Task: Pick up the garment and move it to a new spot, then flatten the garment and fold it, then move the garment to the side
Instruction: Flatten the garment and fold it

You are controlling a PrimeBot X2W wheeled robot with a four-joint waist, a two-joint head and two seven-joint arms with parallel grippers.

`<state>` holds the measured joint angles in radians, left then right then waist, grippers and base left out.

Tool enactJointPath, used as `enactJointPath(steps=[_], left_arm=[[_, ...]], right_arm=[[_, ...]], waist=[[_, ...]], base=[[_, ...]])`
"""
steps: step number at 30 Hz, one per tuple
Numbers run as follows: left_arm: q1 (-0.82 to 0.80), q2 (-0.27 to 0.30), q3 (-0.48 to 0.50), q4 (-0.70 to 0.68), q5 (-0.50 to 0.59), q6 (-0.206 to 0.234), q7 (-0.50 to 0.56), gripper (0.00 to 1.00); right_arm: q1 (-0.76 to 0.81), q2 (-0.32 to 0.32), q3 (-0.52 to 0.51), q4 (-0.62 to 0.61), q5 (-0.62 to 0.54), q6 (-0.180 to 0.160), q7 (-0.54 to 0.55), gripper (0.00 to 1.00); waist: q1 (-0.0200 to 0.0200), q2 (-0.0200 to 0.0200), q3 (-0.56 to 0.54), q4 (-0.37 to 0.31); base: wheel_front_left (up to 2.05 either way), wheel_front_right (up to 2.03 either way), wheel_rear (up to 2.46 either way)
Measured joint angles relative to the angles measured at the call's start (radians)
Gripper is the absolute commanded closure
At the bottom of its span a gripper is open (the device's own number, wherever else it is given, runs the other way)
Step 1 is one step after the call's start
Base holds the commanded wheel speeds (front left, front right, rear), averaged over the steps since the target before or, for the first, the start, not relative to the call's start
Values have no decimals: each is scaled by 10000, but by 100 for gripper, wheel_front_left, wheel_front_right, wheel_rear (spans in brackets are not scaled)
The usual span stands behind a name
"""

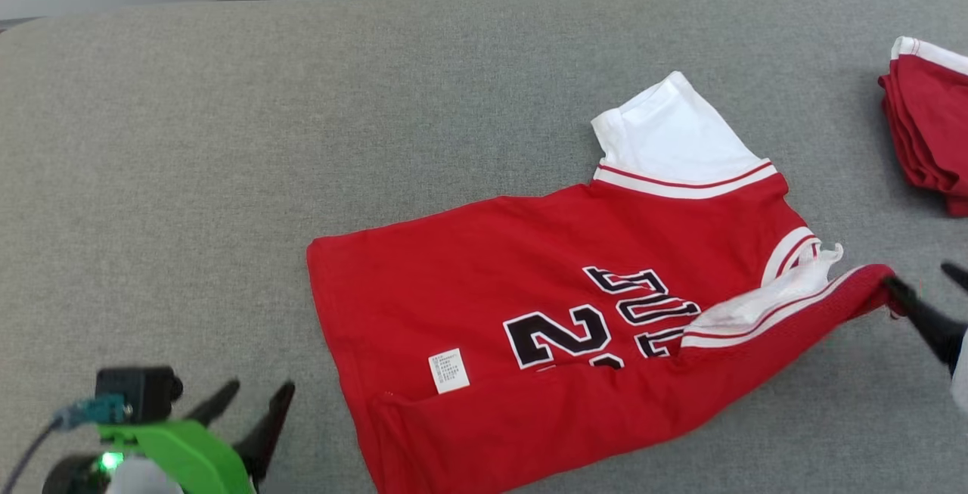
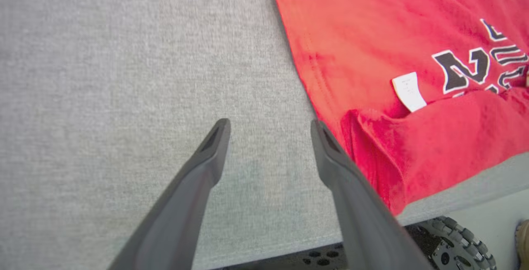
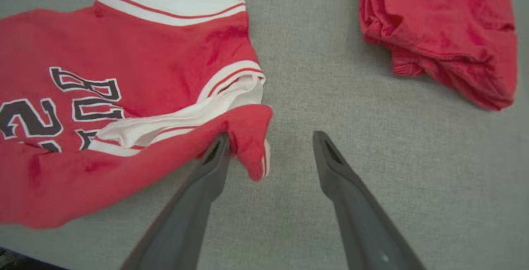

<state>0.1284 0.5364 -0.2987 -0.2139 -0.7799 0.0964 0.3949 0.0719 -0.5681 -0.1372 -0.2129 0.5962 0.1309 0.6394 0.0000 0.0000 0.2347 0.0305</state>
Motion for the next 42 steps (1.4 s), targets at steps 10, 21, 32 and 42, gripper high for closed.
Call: enactJointPath(steps=[10, 21, 32, 42], left_arm=[[-4127, -752, -917, 1208, 1020, -199, 702, 0], [-5821, -1482, -1772, 2650, 1400, -965, 656, 0], [-6310, -1906, -2088, 3187, 1032, -1488, 604, 0], [-6597, -2046, -2173, 3553, 779, -1770, 476, 100]], right_arm=[[-4939, -742, 1296, -468, -372, -4, 1511, 0], [-8229, -341, 3434, 3009, -1503, 0, 1766, 0], [-8766, -441, 4297, 4493, -1440, -4, 1498, 0], [-8981, -357, 5212, 4679, -662, -10, 1049, 100]], waist=[[0, 0, 1285, 202], [3, 0, 2756, 1312], [0, 0, 3121, 1899], [0, 0, 3089, 1702]], base=[[0, 0, 0], [0, 0, 0], [0, 0, 0], [0, 0, 0]])
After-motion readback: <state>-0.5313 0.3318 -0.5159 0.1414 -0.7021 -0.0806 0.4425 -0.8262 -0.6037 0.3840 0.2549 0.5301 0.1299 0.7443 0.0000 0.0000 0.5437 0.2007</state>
